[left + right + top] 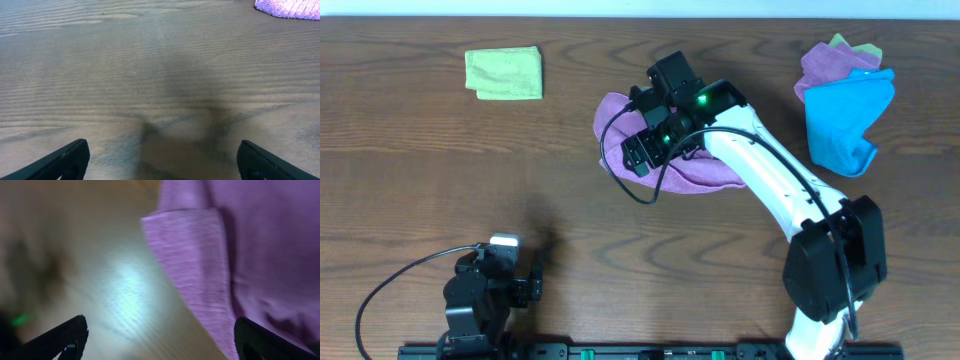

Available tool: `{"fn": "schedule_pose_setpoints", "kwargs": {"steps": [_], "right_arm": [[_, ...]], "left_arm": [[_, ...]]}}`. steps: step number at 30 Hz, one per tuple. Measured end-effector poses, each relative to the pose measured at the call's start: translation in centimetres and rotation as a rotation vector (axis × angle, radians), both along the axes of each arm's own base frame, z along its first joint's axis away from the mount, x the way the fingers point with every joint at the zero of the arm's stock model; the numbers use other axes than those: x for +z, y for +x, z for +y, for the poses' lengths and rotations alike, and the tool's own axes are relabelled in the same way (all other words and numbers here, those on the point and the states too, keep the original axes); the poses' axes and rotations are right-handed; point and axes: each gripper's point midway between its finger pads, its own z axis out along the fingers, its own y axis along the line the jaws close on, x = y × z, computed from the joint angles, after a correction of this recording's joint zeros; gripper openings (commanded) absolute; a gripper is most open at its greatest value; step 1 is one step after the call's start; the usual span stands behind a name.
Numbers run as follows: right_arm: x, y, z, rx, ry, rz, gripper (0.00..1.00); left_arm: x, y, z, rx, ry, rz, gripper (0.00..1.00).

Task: Fold the cloth
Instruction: 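Lift the purple cloth with the right gripper and drag it to table center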

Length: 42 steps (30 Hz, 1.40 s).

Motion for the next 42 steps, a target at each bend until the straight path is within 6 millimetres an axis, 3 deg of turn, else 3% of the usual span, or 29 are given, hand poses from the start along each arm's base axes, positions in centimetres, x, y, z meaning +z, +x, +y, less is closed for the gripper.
{"fn": "schedule_pose_setpoints", "kwargs": {"steps": [4, 10, 15, 18, 24, 27, 39, 42], "right_arm": [[-0.2, 0.6, -0.9, -0.026, -0.049, -0.029, 0.96], [0.0, 1.0, -0.5, 0.029, -0.039, -0.066, 0.86], [0.5, 2.5, 0.6, 0.062, 0.003, -0.14, 0.8], [-0.7, 3.2, 1.1, 0.071, 0.008, -0.144, 0.78], [-6.7, 4.0, 1.6, 0.08, -0.028, -0.073, 0.75], [-8.5, 4.3, 1.8, 0.08, -0.036, -0.057, 0.75], [-10.0, 4.5, 2.3, 0.089, -0.021, -0.046, 0.57], [-10.4, 4.4, 2.4, 0.092, -0.019, -0.038, 0.45]], "left_arm": [[0.0, 0.0, 0.0, 0.0, 0.0, 0.0, 0.95], [0.0, 0.0, 0.0, 0.0, 0.0, 0.0, 0.95], [0.1, 0.1, 0.0, 0.0, -0.001, -0.005, 0.95], [0.1, 0.1, 0.0, 0.004, -0.008, -0.006, 0.95], [0.2, 0.1, -0.5, 0.052, -0.125, -0.005, 0.95], [0.2, 0.1, -0.6, 0.075, -0.165, -0.003, 0.95], [0.2, 0.1, -0.6, 0.097, -0.2, -0.001, 0.95], [0.2, 0.1, -0.6, 0.097, -0.2, -0.001, 0.95]]}}
